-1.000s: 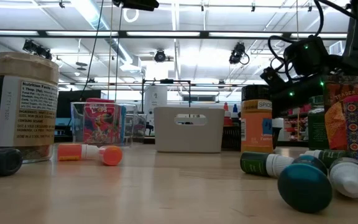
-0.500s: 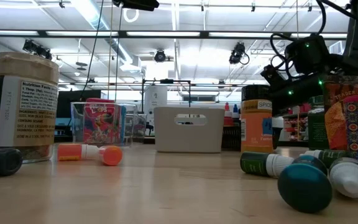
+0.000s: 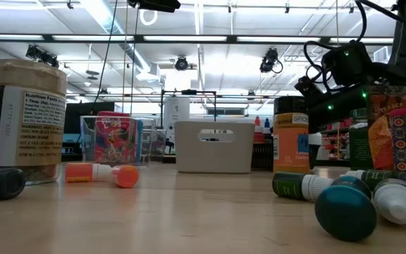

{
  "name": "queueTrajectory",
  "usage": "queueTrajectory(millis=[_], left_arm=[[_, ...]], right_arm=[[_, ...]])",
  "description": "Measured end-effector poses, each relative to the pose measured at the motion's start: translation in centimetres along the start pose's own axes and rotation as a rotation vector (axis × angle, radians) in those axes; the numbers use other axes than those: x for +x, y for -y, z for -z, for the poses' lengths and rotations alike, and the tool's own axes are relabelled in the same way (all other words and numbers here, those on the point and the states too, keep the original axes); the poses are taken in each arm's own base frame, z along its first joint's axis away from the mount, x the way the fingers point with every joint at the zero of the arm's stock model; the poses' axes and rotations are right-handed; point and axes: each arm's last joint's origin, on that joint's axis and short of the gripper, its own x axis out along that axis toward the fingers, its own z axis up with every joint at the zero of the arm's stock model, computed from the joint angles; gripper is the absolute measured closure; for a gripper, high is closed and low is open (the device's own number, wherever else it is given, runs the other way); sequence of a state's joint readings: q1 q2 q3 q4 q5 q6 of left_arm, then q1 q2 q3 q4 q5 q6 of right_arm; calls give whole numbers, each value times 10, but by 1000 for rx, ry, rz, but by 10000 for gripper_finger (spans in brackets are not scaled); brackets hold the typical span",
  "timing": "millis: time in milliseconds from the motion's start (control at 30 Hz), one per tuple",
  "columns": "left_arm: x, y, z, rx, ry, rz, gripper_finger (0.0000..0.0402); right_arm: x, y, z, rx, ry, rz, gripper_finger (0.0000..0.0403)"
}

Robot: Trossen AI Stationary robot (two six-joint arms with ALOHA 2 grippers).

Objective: Pick & Place Kitchen Items
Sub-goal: Put the black food color bottle into the black bin, then put the orange seasoning bottle into the gray bin

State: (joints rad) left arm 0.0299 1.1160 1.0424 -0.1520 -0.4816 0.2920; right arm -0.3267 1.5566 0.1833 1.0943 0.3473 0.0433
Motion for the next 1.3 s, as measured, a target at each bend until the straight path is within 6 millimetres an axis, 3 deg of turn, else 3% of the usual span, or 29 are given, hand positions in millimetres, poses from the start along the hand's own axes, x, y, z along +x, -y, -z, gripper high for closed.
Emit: queueTrajectory(millis=[133,467,733,900,1033,1167,1300], left_arm=[[0,0,0,-5,0,1,150],[0,0,0,-6,-3,2,150],[0,1,5,-52,-49,0,150],[-17,-11,1,-100,-29,-51,150],[-36,-19,7,-135,-71,-35,150],[-43,-18,21,-186,-37,-22,150],[-45,-12,45,-224,-11,-19,150]], right_arm=[[0,0,1,-6,-7,1,252],[-2,0,-14,-41,120,0,191],[-20,3,-47,-42,284,-49,183],[-39,1,-68,-29,399,-202,192],[-59,-8,-84,22,503,-453,195],[-72,-24,-106,22,577,-721,191],[-72,-48,-118,-36,498,-806,183]])
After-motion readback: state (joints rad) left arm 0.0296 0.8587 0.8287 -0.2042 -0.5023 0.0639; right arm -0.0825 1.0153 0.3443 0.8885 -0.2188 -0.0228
